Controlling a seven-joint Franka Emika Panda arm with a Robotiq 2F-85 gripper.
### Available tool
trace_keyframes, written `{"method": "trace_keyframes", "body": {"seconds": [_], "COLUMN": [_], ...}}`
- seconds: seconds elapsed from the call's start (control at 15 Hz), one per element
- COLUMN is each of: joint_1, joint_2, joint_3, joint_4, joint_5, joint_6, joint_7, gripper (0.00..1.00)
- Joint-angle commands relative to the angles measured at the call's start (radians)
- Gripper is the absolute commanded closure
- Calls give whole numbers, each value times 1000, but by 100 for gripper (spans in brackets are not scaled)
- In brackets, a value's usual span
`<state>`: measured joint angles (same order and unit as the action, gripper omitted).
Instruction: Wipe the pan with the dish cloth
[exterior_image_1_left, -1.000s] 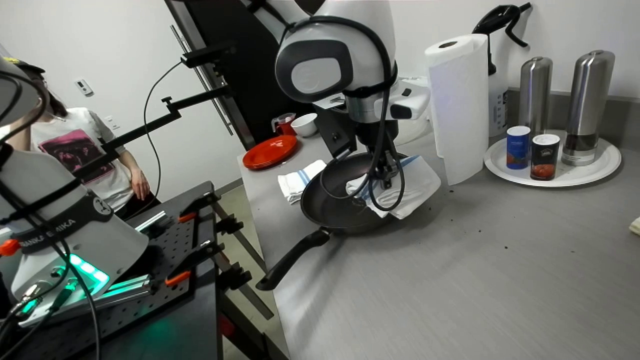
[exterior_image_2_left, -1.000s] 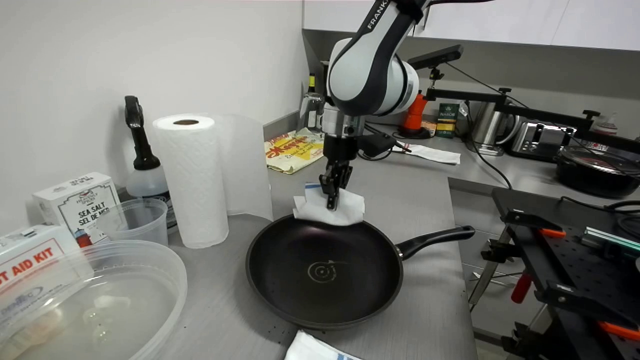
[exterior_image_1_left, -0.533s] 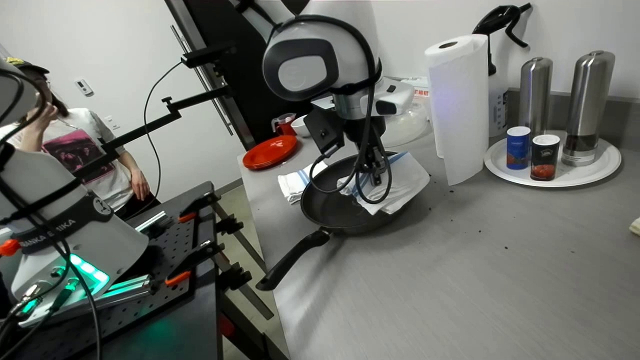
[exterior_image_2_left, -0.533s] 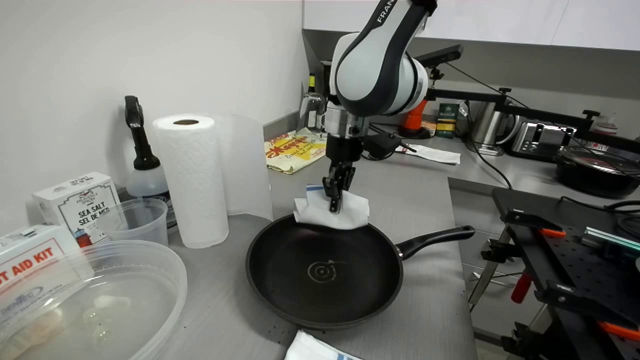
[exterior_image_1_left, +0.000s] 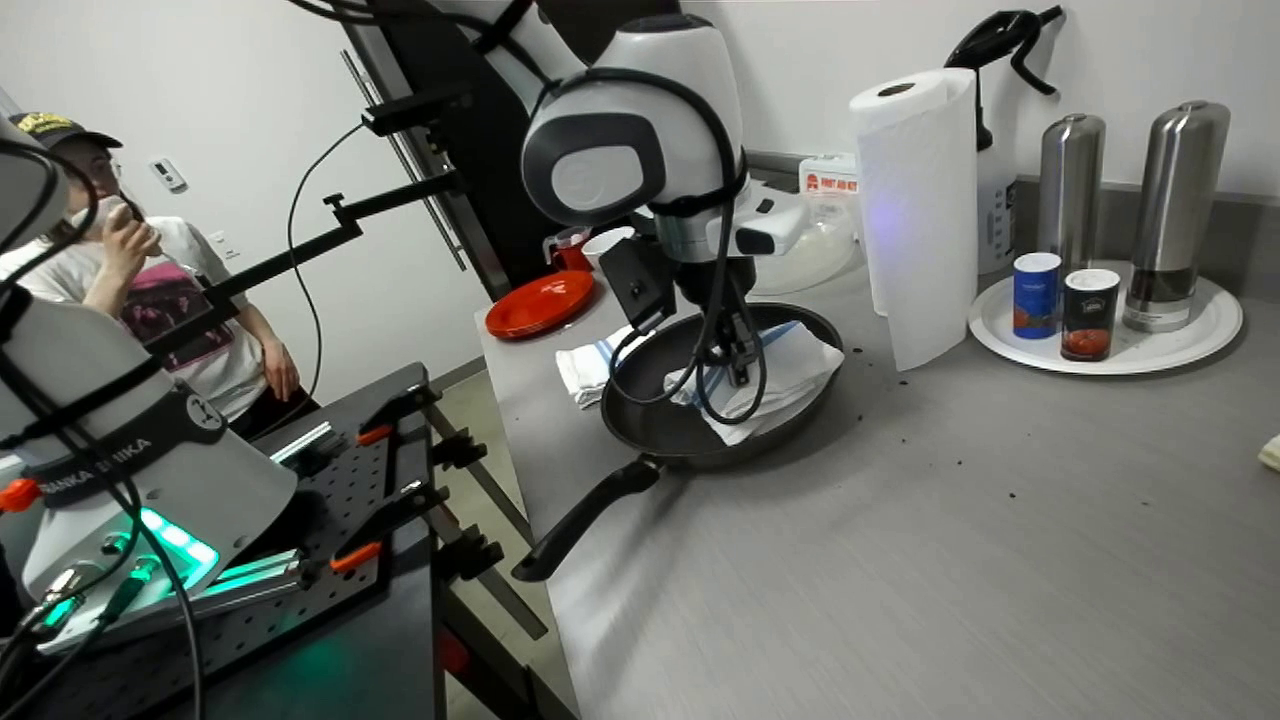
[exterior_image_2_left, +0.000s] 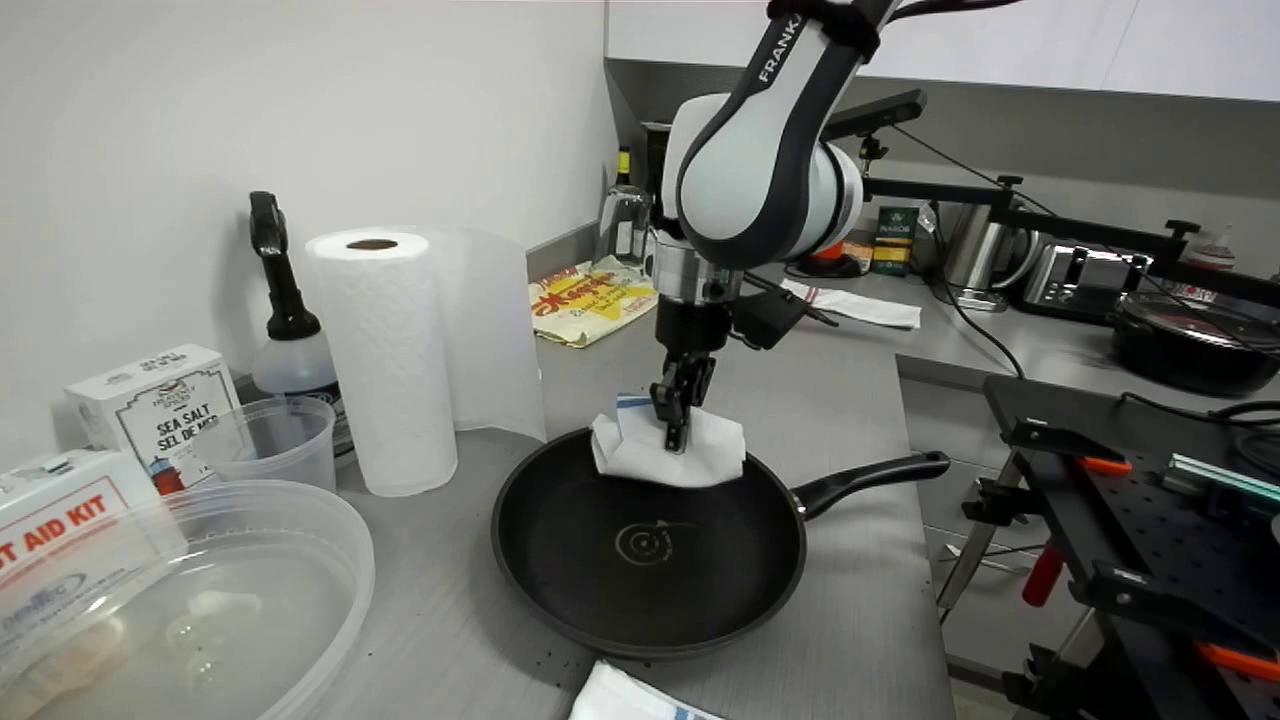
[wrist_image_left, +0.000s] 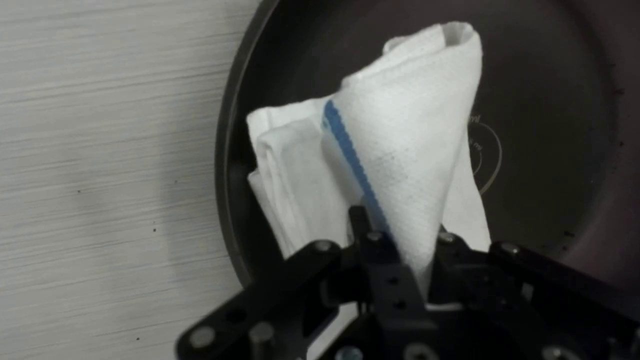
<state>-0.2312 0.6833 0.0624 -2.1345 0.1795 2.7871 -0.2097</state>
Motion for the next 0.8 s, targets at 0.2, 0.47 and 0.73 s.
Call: {"method": "trace_keyframes", "body": {"seconds": [0.2, 0.47, 0.73], "joint_1": [95, 143, 156], "joint_2": [147, 209, 216], "joint_3": [-60, -98, -107], "joint_4": [50, 86, 95], "joint_5": [-40, -52, -57], "joint_6": [232, 256, 240], "joint_7": [121, 178, 204], "gripper": [97, 97, 97]}}
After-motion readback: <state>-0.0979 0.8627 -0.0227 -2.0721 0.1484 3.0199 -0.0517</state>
